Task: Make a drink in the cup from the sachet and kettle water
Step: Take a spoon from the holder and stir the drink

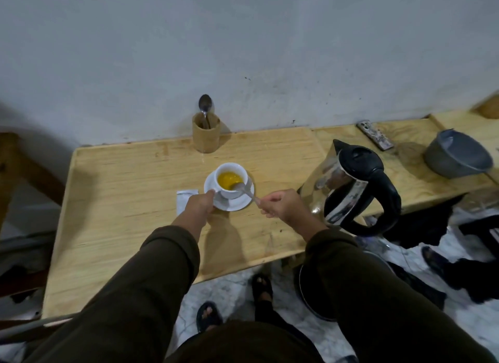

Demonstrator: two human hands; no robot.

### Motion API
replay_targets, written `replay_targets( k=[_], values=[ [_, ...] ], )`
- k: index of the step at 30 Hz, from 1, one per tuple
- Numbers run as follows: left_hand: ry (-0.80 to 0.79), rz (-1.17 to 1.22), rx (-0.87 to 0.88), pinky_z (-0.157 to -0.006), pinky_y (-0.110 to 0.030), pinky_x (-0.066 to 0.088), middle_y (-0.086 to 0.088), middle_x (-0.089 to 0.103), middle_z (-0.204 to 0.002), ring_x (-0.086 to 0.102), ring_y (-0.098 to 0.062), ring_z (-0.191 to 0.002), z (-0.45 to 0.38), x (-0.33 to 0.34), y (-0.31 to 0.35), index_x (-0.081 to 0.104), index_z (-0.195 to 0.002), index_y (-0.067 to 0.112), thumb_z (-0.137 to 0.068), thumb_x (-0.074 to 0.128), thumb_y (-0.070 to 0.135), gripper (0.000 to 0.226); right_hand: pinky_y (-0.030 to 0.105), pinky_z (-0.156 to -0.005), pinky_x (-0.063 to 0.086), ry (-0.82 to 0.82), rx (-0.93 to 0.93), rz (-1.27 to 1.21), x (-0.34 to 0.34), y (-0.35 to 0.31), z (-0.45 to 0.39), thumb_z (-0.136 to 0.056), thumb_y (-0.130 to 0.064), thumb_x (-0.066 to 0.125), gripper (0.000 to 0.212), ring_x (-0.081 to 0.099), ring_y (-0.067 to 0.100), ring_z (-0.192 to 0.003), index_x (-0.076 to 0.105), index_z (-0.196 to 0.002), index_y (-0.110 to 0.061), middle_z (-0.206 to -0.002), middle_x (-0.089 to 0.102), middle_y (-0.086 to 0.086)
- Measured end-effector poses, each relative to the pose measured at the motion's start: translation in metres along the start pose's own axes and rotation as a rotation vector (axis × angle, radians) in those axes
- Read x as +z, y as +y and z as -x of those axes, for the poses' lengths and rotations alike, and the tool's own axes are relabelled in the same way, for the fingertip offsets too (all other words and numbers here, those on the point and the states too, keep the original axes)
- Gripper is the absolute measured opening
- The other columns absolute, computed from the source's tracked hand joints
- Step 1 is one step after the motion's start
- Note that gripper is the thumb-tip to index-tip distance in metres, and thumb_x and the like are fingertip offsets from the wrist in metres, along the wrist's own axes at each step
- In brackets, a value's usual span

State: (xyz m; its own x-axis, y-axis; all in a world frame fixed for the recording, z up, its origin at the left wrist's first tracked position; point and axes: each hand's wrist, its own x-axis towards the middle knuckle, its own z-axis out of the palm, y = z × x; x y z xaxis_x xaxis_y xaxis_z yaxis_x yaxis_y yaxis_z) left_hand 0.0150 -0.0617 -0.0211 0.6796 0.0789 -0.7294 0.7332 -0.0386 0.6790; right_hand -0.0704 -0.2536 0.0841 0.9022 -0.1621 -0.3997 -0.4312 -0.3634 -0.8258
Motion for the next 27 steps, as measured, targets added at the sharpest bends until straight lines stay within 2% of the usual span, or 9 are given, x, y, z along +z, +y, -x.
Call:
replay_targets(
  k=[4,8,11,13,17,19,21,24,27],
  values=[
    [-0.005,0.024,-0.009,-0.107,-0.047,0.045,-0.016,0.059,-0.132,0.057,-0.034,-0.123,-0.004,-0.002,-0.003,0.047,-0.134,0.002,-0.083,0.060,0.048,0.071,0.031,-0.058,0.045,-0.012,0.089,0.095,-0.001,0.015,-0.005,-0.075,-0.007,0.073,0.019,0.051,0.019,-0.055,0.067,-0.061,-0.018,-0.060,0.061,0.008],
    [0.003,0.028,0.003,-0.103,-0.048,0.049,-0.014,0.063,-0.126,0.061,-0.033,-0.116,-0.024,-0.002,-0.012,0.051,-0.131,0.005,-0.074,0.061,0.054,0.077,0.024,-0.057,0.044,-0.014,0.173,0.119,-0.003,0.029,-0.005,-0.077,-0.005,0.072,0.018,0.059,0.019,-0.075,0.061,-0.082,-0.018,-0.084,0.068,0.010],
    [0.023,0.047,0.012,-0.100,-0.049,0.051,-0.014,0.066,-0.123,0.064,-0.033,-0.110,-0.047,-0.001,-0.023,0.053,-0.130,0.006,-0.057,0.062,0.061,0.092,0.016,-0.055,0.045,-0.001,0.200,0.031,-0.003,0.037,-0.005,-0.079,-0.001,0.070,0.014,0.055,0.012,-0.069,0.068,-0.087,-0.012,-0.072,0.062,-0.001],
    [0.042,0.048,0.014,-0.101,-0.048,0.050,-0.015,0.066,-0.122,0.063,-0.033,-0.111,-0.045,-0.002,-0.026,0.055,-0.129,0.005,-0.056,0.063,0.061,0.092,0.016,-0.055,0.045,0.051,0.221,-0.025,-0.001,0.042,-0.010,-0.079,-0.002,0.069,0.010,0.055,0.013,-0.070,0.071,-0.086,-0.009,-0.070,0.061,-0.002],
    [0.062,0.051,0.020,-0.104,-0.046,0.048,-0.013,0.066,-0.122,0.062,-0.031,-0.114,-0.014,0.000,-0.019,0.057,-0.127,0.004,-0.063,0.062,0.059,0.085,0.039,-0.073,0.050,0.129,0.289,-0.132,0.000,0.054,-0.030,-0.080,-0.003,0.066,0.025,0.058,0.026,-0.083,0.063,-0.066,-0.023,-0.079,0.064,0.006],
    [0.064,0.033,0.032,-0.106,-0.046,0.046,-0.013,0.066,-0.122,0.061,-0.031,-0.115,-0.009,0.001,-0.017,0.058,-0.125,0.004,-0.061,0.058,0.062,0.086,0.042,-0.085,0.053,0.113,0.316,-0.135,-0.002,0.059,-0.042,-0.083,-0.002,0.062,0.028,0.058,0.024,-0.085,0.060,-0.068,-0.025,-0.086,0.065,0.008],
    [0.074,0.024,0.043,-0.106,-0.046,0.047,-0.014,0.067,-0.123,0.062,-0.032,-0.115,-0.007,0.001,-0.017,0.060,-0.121,0.004,-0.059,0.056,0.064,0.087,0.041,-0.089,0.052,0.087,0.336,-0.121,-0.003,0.060,-0.052,-0.084,-0.002,0.061,0.022,0.057,0.022,-0.086,0.065,-0.080,-0.023,-0.106,0.068,0.019],
    [0.080,0.008,0.073,-0.105,-0.048,0.047,-0.017,0.067,-0.122,0.062,-0.034,-0.115,0.006,0.003,-0.014,0.063,-0.103,0.010,-0.064,0.055,0.060,0.064,0.031,-0.072,0.052,0.069,0.363,-0.070,-0.003,0.057,-0.064,-0.085,0.001,0.059,0.024,0.062,0.030,-0.095,0.066,-0.108,-0.003,-0.122,0.063,0.024],
    [0.102,0.014,0.089,-0.105,-0.051,0.047,-0.016,0.067,-0.117,0.062,-0.034,-0.114,0.014,0.004,-0.014,0.062,-0.090,0.016,-0.069,0.056,0.057,0.047,0.025,-0.065,0.047,0.075,0.388,-0.016,-0.004,0.056,-0.075,-0.085,-0.002,0.061,0.025,0.062,0.035,-0.112,0.067,-0.109,-0.001,-0.121,0.065,0.022]
  ],
)
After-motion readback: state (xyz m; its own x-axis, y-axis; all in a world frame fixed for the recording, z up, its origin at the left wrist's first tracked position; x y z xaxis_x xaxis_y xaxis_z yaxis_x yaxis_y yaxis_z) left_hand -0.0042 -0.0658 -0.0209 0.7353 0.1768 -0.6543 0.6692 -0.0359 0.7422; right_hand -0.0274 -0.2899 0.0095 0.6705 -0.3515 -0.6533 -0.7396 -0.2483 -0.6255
